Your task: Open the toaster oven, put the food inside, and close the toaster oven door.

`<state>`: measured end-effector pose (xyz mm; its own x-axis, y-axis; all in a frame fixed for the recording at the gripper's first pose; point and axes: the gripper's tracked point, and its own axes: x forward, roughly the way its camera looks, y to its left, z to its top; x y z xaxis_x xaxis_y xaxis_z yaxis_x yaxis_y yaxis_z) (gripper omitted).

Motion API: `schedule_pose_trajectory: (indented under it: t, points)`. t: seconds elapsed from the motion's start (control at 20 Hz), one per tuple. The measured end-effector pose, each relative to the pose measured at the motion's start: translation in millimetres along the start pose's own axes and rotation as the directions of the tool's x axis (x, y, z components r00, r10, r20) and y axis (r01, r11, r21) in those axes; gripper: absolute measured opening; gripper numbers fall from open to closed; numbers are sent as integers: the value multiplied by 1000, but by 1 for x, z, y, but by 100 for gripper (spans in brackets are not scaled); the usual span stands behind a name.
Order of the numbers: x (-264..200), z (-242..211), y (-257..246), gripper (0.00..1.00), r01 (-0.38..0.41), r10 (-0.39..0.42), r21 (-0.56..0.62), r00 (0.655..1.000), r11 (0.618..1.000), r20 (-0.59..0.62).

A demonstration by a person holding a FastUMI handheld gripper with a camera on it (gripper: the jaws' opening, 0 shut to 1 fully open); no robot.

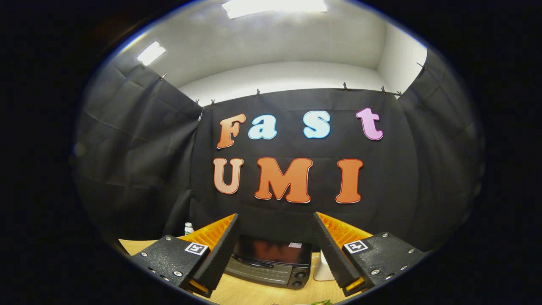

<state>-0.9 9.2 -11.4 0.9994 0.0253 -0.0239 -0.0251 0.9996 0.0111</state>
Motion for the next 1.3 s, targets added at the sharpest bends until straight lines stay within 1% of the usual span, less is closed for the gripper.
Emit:
schedule_pose_trajectory:
  t: [0.4,0.6,0.75,0.95,1.15,1.3]
  points:
    - [13,-26,5,100,-2,2,21,999,1000,-40]
    - [30,-54,12,100,5,-3,30,997,1000,-83]
    - [46,-83,27,100,-3,8,45,992,999,-123]
    - [70,-136,48,100,-9,21,53,975,999,-222]
    - [100,-174,58,100,23,0,76,959,997,-282]
    - [116,-204,70,100,33,4,106,946,994,-323]
